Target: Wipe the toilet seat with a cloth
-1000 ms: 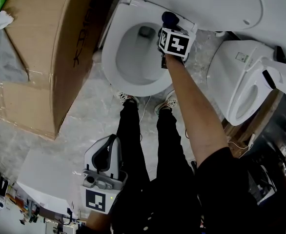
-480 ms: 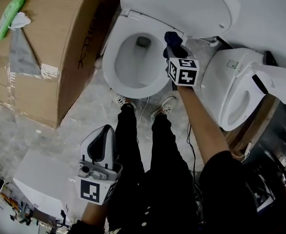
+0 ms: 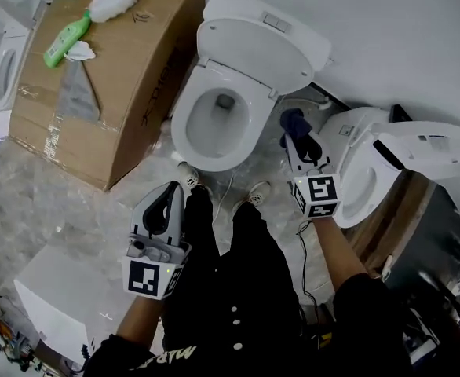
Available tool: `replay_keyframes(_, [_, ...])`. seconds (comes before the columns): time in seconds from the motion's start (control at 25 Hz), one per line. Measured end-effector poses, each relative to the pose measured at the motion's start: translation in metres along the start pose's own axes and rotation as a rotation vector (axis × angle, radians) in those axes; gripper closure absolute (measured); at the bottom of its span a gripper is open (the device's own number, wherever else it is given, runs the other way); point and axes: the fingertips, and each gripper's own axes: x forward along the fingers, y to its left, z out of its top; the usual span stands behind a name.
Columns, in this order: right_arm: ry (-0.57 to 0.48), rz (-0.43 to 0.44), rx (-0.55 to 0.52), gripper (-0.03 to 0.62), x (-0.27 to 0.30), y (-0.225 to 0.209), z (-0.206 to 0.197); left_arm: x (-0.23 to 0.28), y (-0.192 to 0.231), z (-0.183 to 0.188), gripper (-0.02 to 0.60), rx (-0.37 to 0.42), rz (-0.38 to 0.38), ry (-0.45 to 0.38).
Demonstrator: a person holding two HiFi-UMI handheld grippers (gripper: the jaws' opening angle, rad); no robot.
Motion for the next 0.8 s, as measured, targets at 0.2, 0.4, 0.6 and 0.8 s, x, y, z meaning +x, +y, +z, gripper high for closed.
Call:
replay_keyframes(0.2, [-0.173, -0.047, -0.037, 0.497, -0.095, -0.010, 0.086, -0.017, -0.008, 0.051, 0.572, 0.112, 0.046, -0.041])
replay_keyframes(0.4, [-0.318, -0.102, -0.056, 0.497, -0.170, -0.016, 0.141, -0.034, -0.013, 0.095, 0.572, 0.160, 0.082, -0.082])
replay_keyframes(0.6, [-0.484, -0.160, -0.003, 0.497, -0.234, -0.028, 0.179, -0.051, -0.025, 0.141, 0.572, 0.162, 0.085, -0.169])
replay_keyframes(0.8, [-0.601, -0.205, 0.035, 0.497, -0.283, -0.037, 0.202, -0.073, -0.034, 0.183, 0.572, 0.194, 0.106, -0.257])
